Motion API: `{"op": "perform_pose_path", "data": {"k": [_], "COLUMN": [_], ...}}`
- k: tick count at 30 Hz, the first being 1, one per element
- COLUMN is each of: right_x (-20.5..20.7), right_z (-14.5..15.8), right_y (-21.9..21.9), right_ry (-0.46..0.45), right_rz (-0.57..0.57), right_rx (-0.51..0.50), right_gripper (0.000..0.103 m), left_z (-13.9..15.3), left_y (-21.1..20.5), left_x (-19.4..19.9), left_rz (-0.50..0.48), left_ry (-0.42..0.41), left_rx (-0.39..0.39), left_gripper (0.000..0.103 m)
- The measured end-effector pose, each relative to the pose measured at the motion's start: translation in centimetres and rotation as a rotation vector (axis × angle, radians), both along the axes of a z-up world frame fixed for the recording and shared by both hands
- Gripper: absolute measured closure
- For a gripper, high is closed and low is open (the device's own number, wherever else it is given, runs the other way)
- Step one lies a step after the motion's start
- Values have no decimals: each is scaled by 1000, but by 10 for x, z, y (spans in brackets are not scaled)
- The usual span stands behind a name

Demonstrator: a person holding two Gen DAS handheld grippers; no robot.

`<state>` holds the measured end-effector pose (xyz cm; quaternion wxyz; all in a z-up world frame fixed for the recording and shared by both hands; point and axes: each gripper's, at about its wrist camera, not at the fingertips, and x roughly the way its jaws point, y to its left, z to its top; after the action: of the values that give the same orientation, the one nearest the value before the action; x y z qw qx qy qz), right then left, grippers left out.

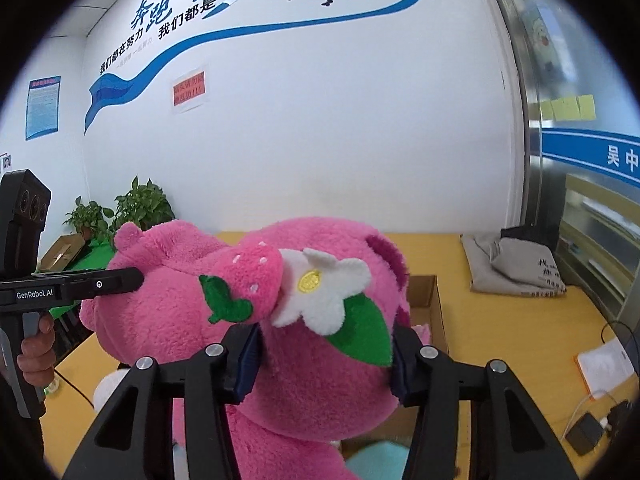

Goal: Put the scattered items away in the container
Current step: 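Close both grippers on the pink plush bear and lift it, then lower the pink bear into the cardboard box and open both grippers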

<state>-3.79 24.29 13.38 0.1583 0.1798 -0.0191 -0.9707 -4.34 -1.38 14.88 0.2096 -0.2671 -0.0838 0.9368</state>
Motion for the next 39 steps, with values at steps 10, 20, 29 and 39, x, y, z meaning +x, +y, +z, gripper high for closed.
{"op": "perform_pose_path", "data": {"k": [10, 20, 29, 39], "right_x": [-165, -260, -219, -58], "right_z": [-29, -167, -128, -51], "right_y": [10, 20, 16, -25], "right_ry": [7, -445, -419, -223], "right_rz": [-19, -129, -171, -118], "right_rx": [-64, 87, 89, 94], "right_gripper": [52, 39, 25, 21], "left_z": [-33, -180, -127, -27], "left_y": [21, 53, 51, 4], "left_x": [-169, -256, -217, -27], "left_rz": [49, 55, 56, 179], "left_ry": [-98, -381, -303, 29], "left_rx": [-41, -228, -273, -259], "left_gripper": [69, 96, 61, 0]}}
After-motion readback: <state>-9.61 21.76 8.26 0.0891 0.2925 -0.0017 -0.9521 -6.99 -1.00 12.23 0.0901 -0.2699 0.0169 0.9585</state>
